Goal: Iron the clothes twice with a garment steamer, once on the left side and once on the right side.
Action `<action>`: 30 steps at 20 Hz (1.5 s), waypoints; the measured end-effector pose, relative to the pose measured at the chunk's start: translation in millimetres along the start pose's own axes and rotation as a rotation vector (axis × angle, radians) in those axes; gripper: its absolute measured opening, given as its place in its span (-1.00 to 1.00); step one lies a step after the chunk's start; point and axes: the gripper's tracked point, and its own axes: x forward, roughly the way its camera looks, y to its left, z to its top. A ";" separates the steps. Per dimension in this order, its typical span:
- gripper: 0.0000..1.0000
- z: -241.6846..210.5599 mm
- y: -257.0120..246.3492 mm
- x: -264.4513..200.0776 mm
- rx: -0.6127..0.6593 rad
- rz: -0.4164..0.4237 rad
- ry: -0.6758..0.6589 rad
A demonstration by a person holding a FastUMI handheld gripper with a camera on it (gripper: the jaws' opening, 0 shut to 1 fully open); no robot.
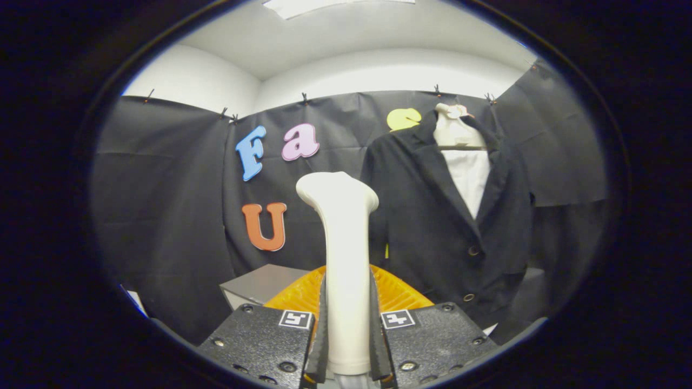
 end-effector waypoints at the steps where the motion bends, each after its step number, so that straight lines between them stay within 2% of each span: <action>1: -0.34 12.6 -16.3 -4.2 -0.018 -0.038 -0.032; 3: -0.34 32.6 -42.1 -9.2 -0.047 -0.099 -0.084; 7: -0.33 60.7 -82.4 -4.6 -0.076 -0.159 -0.157; 11: -0.33 75.6 -107.0 14.0 -0.143 -0.184 -0.193; 16: -0.34 59.1 -124.3 44.8 -0.117 -0.188 -0.150; 21: -0.33 22.2 -143.2 63.4 -0.054 -0.185 -0.034; 28: -0.34 -0.2 -165.2 52.1 -0.074 -0.184 -0.004; 30: -0.33 -20.1 -172.6 45.3 -0.031 -0.204 0.044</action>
